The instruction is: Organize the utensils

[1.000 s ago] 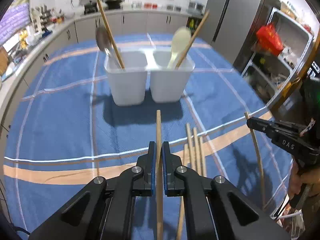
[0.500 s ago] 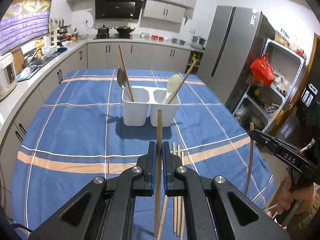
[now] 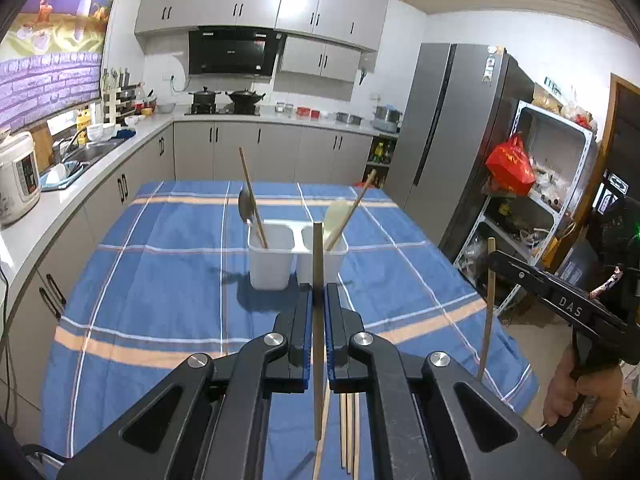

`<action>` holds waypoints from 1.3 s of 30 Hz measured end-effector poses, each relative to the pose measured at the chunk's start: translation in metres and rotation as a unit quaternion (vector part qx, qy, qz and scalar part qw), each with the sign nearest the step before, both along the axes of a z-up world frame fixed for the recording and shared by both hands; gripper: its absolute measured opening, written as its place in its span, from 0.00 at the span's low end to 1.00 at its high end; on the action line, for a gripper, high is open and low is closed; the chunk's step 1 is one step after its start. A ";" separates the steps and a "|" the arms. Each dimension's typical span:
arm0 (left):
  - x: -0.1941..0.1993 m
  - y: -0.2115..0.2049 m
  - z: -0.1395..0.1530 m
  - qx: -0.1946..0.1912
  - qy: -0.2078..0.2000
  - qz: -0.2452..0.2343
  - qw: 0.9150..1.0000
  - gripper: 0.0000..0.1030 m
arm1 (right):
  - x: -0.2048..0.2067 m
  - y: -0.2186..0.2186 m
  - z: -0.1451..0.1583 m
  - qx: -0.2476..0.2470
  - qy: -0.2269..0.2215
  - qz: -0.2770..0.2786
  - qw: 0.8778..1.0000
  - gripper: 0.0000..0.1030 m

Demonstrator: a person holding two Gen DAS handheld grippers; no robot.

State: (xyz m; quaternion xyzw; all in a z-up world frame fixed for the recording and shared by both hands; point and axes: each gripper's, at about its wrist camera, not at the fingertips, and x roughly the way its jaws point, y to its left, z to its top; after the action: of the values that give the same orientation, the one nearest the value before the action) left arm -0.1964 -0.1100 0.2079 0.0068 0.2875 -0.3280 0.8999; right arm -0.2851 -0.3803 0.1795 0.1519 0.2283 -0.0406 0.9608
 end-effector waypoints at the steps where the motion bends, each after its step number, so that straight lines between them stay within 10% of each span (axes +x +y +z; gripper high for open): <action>1: 0.002 0.000 0.003 -0.003 -0.003 0.000 1.000 0.05 | 0.002 0.000 0.003 -0.001 -0.004 0.000 1.000 0.05; 19: 0.141 -0.050 0.077 -0.034 -0.075 0.031 0.996 0.05 | 0.139 -0.013 0.087 -0.009 -0.131 -0.035 0.991 0.05; 31: 0.244 -0.094 0.023 -0.012 -0.029 0.042 0.999 0.05 | 0.266 -0.014 0.049 -0.079 -0.106 -0.096 0.986 0.05; 39: 0.255 -0.109 -0.009 0.013 -0.008 0.026 1.000 0.05 | 0.278 -0.024 -0.002 -0.059 -0.043 -0.088 0.993 0.06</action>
State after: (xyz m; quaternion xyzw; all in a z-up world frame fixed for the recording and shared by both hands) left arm 0.0588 -0.2190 0.1985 0.0136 0.2850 -0.3003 0.9102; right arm -0.0070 -0.4046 0.1777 0.1160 0.1695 -0.1317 0.9698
